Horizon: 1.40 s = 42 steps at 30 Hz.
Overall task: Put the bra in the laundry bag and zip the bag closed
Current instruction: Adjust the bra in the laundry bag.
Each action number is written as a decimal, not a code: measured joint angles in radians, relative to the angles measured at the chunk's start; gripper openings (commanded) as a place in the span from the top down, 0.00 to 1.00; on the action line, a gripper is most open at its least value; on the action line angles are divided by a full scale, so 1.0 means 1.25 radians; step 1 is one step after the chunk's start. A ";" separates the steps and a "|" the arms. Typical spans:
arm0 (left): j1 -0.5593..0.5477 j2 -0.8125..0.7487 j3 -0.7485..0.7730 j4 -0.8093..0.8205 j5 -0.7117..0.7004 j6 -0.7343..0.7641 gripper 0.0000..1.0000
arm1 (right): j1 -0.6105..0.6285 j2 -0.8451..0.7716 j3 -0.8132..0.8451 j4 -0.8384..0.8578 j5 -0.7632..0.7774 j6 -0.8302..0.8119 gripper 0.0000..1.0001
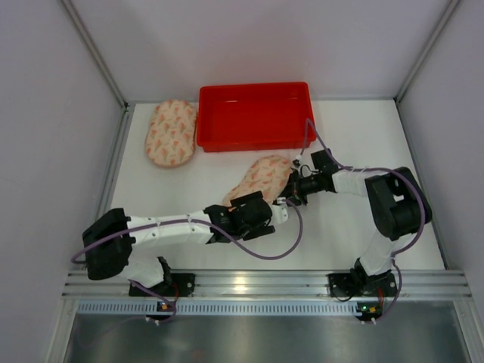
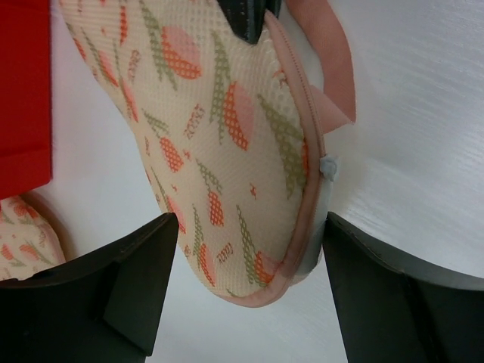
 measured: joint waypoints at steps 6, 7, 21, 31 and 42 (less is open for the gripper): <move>0.002 -0.072 -0.005 0.006 -0.006 0.021 0.19 | 0.001 0.015 0.017 -0.024 -0.001 -0.024 1.00; 0.002 -0.076 -0.005 0.009 -0.005 0.024 0.18 | 0.001 0.016 0.020 -0.029 -0.001 -0.029 1.00; 0.007 -0.023 -0.020 0.071 -0.031 0.052 0.18 | 0.010 0.017 0.021 -0.035 -0.011 -0.038 1.00; 0.015 -0.010 -0.095 0.187 -0.076 0.088 0.15 | 0.016 0.024 0.021 -0.036 -0.037 -0.044 1.00; 0.017 0.023 -0.199 0.383 -0.040 0.157 0.12 | 0.032 0.041 0.030 -0.055 -0.046 -0.070 1.00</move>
